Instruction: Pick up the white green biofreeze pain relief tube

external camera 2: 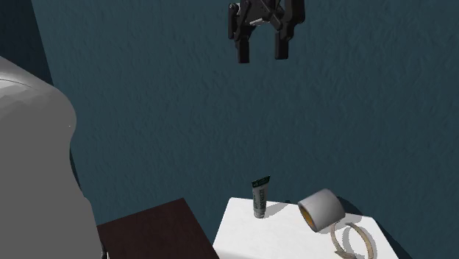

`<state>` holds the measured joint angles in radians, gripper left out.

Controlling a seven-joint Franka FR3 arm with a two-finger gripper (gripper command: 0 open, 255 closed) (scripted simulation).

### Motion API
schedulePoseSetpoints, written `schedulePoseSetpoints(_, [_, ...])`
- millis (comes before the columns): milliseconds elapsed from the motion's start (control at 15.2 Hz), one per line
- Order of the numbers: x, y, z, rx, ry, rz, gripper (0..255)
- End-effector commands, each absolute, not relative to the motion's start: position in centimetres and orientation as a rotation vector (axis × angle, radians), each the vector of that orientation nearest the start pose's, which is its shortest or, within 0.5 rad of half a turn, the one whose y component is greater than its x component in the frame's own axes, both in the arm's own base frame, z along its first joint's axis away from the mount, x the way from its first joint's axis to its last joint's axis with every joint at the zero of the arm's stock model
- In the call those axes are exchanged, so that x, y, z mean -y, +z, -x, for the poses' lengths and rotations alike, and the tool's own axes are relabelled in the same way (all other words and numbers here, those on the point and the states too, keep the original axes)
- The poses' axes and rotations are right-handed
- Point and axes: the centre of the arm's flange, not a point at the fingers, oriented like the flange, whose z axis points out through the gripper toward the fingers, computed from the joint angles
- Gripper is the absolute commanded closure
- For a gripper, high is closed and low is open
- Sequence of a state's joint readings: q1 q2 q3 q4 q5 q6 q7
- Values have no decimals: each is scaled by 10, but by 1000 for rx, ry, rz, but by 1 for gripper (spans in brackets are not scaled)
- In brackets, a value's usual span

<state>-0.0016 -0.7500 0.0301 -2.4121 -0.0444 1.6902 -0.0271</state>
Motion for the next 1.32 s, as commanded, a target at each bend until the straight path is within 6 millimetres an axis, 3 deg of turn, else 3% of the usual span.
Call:
schedulePoseSetpoints(0, [-7, 563, -326, 84, -44, 3205, 0])
schedulePoseSetpoints(1254, [-100, 348, -405, -211, 16, 3120, 0])
